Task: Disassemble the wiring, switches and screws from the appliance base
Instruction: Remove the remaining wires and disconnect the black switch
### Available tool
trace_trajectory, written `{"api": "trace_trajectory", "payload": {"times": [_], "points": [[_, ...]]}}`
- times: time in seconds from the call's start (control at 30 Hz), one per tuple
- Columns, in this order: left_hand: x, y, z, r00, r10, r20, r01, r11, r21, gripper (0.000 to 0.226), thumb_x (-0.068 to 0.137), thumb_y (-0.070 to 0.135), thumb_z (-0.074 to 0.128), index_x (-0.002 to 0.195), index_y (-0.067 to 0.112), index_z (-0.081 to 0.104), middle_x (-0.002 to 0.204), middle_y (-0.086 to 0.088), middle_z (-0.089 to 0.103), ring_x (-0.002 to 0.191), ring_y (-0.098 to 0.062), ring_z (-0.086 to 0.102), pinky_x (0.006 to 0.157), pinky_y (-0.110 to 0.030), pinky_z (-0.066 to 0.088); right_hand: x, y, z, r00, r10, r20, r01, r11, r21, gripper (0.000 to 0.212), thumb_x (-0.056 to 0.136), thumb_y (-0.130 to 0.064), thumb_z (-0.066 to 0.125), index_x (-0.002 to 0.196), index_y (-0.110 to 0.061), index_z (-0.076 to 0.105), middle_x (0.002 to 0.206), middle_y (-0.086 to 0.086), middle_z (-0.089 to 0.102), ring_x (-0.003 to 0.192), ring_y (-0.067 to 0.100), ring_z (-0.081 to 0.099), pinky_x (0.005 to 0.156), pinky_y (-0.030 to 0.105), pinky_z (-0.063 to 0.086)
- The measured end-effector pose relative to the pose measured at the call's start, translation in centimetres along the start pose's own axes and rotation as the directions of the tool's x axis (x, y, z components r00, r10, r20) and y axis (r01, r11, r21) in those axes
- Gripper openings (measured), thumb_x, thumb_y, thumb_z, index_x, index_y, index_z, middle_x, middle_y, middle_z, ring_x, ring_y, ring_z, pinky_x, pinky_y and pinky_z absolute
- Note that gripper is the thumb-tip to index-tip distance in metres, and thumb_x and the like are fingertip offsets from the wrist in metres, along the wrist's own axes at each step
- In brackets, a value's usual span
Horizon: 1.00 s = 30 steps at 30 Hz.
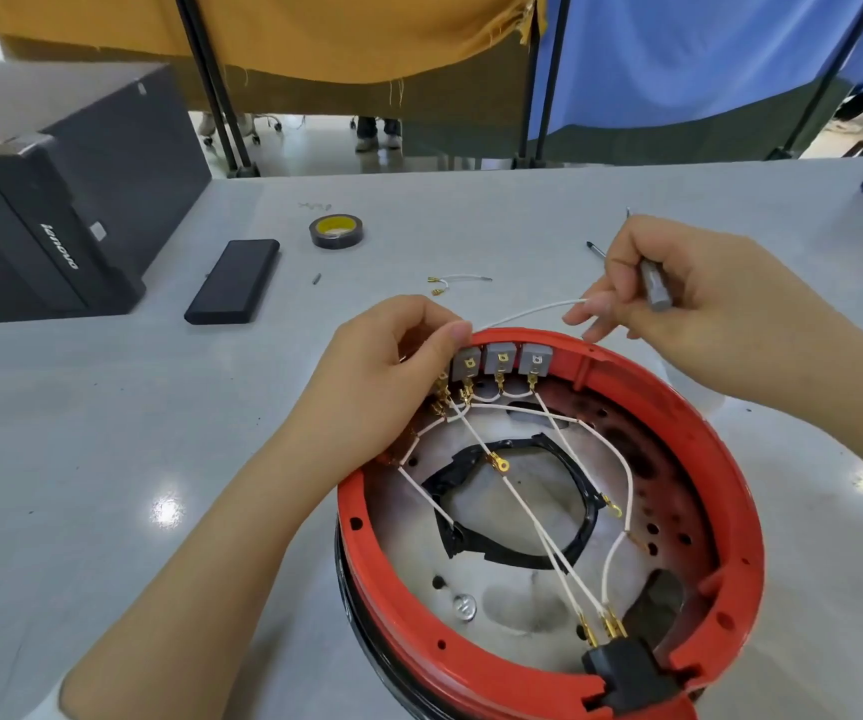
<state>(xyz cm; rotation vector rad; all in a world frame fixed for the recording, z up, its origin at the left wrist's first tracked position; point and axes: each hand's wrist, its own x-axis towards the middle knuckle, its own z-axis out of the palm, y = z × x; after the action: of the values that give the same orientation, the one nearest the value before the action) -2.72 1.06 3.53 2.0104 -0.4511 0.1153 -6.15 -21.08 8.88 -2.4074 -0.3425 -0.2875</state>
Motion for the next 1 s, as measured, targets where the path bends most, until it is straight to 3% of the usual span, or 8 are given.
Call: {"api": "trace_trajectory", "payload": {"times": [0.13, 0.27, 0.5, 0.57, 0.67, 0.77, 0.83, 1.0], "points": [[0.1, -0.1, 0.0, 0.998, -0.047, -0.051, 0.041, 0.994, -0.105, 0.020, 0.091, 0.038, 0.057, 0.111, 0.036, 0.056, 0.100, 0.020, 0.066, 0.085, 0.006, 0.062, 0.067, -0.003, 0.043, 3.4, 1.9, 0.9, 0.998, 0.062, -0.028, -0.059, 0.992, 0.113, 0.037, 0.091, -0.011, 0.059, 0.067, -0.032, 0.040, 0.078, -0.013, 0.074, 0.076, 0.002, 0.069, 0.064, 0.014, 0.046], [0.2, -0.6, 0.1, 0.992, -0.123, -0.033, 0.121, 0.991, -0.052, 0.037, 0.091, 0.036, 0.058, 0.127, 0.038, 0.047, 0.105, 0.023, 0.065, 0.085, 0.015, 0.059, 0.065, 0.004, 0.037, 8.4, 5.2, 3.0, 0.980, 0.199, -0.003, -0.194, 0.960, 0.202, 0.032, 0.093, -0.007, 0.056, 0.071, -0.020, 0.038, 0.088, -0.001, 0.074, 0.074, 0.009, 0.066, 0.051, 0.009, 0.043], [0.1, -1.2, 0.1, 0.992, -0.128, 0.014, 0.127, 0.989, 0.074, 0.017, 0.091, 0.034, 0.057, 0.102, 0.040, 0.068, 0.088, 0.026, 0.068, 0.081, 0.012, 0.061, 0.067, 0.001, 0.039, 14.1, 9.7, 7.4, 0.961, 0.276, 0.007, -0.266, 0.921, 0.286, 0.033, 0.092, 0.001, 0.053, 0.070, -0.018, 0.037, 0.084, 0.004, 0.072, 0.060, 0.003, 0.062, 0.045, 0.006, 0.038], [0.1, -1.3, 0.0, 0.991, -0.132, 0.016, 0.130, 0.989, 0.072, 0.017, 0.091, 0.034, 0.057, 0.102, 0.041, 0.068, 0.086, 0.028, 0.067, 0.080, 0.012, 0.060, 0.066, 0.001, 0.038, 15.2, 10.5, 8.2, 0.956, 0.289, -0.039, -0.266, 0.918, 0.295, 0.033, 0.092, 0.004, 0.051, 0.070, -0.017, 0.037, 0.078, 0.009, 0.068, 0.068, -0.001, 0.067, 0.048, 0.008, 0.037], [0.1, -1.4, 0.0, 0.988, -0.150, 0.025, 0.148, 0.987, 0.061, 0.017, 0.091, 0.034, 0.057, 0.103, 0.041, 0.068, 0.087, 0.027, 0.067, 0.081, 0.010, 0.061, 0.067, -0.001, 0.040, 16.2, 11.8, 9.0, 0.957, 0.279, -0.078, -0.256, 0.941, 0.222, 0.033, 0.092, 0.003, 0.050, 0.070, -0.019, 0.039, 0.078, 0.014, 0.063, 0.095, 0.018, 0.070, 0.053, 0.008, 0.035], [0.1, -1.3, 0.0, 0.988, -0.150, 0.033, 0.148, 0.987, 0.059, 0.018, 0.091, 0.035, 0.057, 0.103, 0.041, 0.068, 0.090, 0.027, 0.067, 0.083, 0.010, 0.062, 0.070, -0.002, 0.041, 16.6, 12.6, 9.2, 0.967, 0.247, -0.058, -0.240, 0.965, 0.108, 0.032, 0.090, -0.001, 0.056, 0.069, -0.020, 0.041, 0.084, 0.004, 0.067, 0.098, 0.021, 0.067, 0.068, 0.017, 0.041], [0.1, -1.3, 0.0, 0.988, -0.148, 0.033, 0.146, 0.987, 0.059, 0.017, 0.090, 0.036, 0.057, 0.102, 0.042, 0.068, 0.089, 0.028, 0.067, 0.082, 0.010, 0.062, 0.069, -0.002, 0.041, 16.8, 12.7, 9.1, 0.977, 0.209, -0.046, -0.208, 0.978, 0.027, 0.032, 0.087, -0.003, 0.059, 0.069, -0.023, 0.042, 0.094, 0.008, 0.068, 0.098, 0.025, 0.064, 0.077, 0.026, 0.044], [0.1, -1.2, -0.1, 0.988, -0.152, 0.035, 0.150, 0.987, 0.051, 0.017, 0.091, 0.036, 0.057, 0.101, 0.044, 0.067, 0.089, 0.028, 0.067, 0.080, 0.008, 0.063, 0.068, -0.002, 0.041, 17.2, 12.8, 9.4, 0.990, 0.142, -0.007, -0.143, 0.989, -0.050, 0.033, 0.086, -0.002, 0.056, 0.071, -0.027, 0.041, 0.104, 0.011, 0.067, 0.097, 0.028, 0.061, 0.084, 0.033, 0.047]]}}
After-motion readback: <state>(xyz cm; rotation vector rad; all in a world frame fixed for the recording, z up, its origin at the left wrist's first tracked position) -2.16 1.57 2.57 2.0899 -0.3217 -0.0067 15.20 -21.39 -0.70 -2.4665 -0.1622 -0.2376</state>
